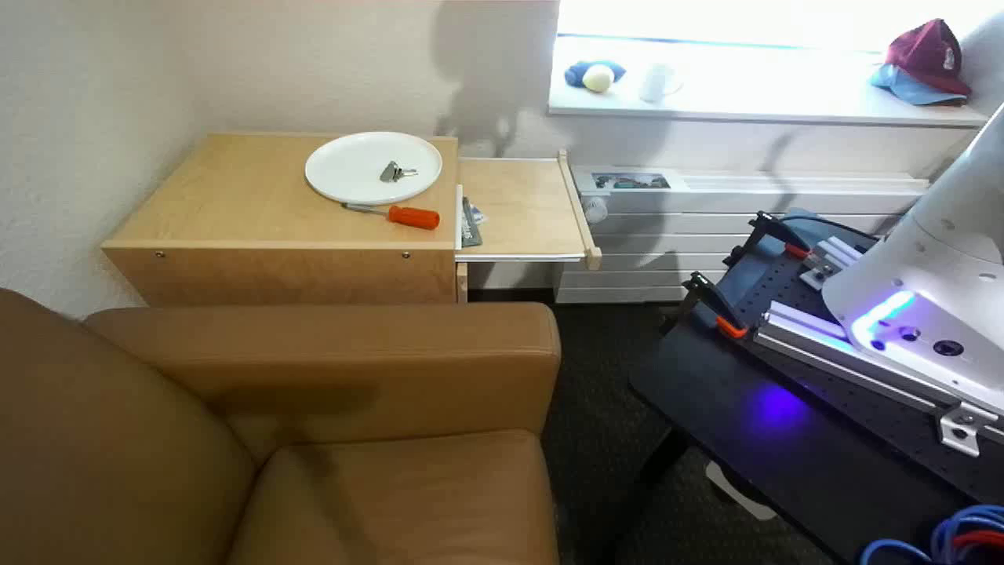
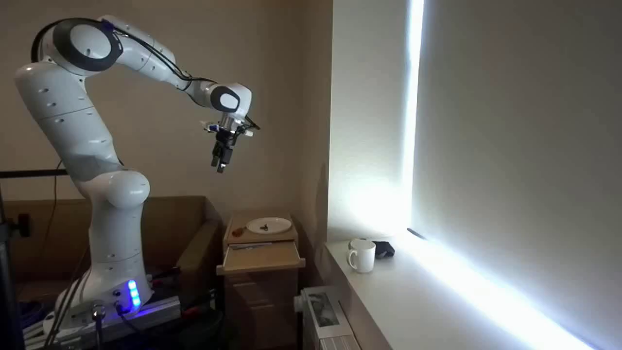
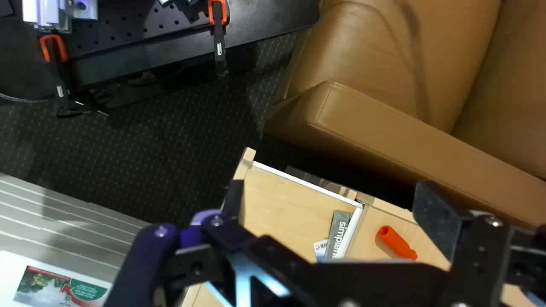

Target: Close the open drawer

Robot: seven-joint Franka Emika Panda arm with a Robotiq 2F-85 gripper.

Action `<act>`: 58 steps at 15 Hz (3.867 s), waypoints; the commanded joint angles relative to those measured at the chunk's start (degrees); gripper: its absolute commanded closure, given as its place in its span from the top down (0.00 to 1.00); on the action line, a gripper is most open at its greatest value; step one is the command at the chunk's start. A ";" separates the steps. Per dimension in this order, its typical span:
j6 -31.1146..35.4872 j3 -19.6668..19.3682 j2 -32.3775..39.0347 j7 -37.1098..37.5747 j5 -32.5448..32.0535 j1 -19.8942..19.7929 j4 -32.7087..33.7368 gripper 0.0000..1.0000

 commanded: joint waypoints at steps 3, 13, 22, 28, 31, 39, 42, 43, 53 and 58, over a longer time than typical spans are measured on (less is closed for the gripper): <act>0.82 1.34 0.20 0.66 0.79 -0.43 1.14 1.00; 30.03 -0.90 14.24 15.79 -19.62 -10.17 -8.47 1.00; 24.17 -10.48 25.63 8.24 -11.24 -11.74 -6.90 1.00; 35.12 -10.18 35.32 15.42 -13.59 -9.86 -6.74 1.00; 42.77 -10.82 40.57 16.95 -15.07 -7.60 -7.13 1.00; 43.84 -11.38 48.97 15.98 -10.41 -5.91 -4.02 1.00; 43.77 -11.40 50.77 15.93 -10.06 -5.89 -2.77 1.00; 43.71 -11.40 50.79 15.93 -10.05 -5.89 -2.64 1.00; 52.11 -14.24 66.44 38.09 -9.32 6.59 4.64 1.00; 51.22 -13.83 67.36 39.29 -9.48 6.63 5.18 1.00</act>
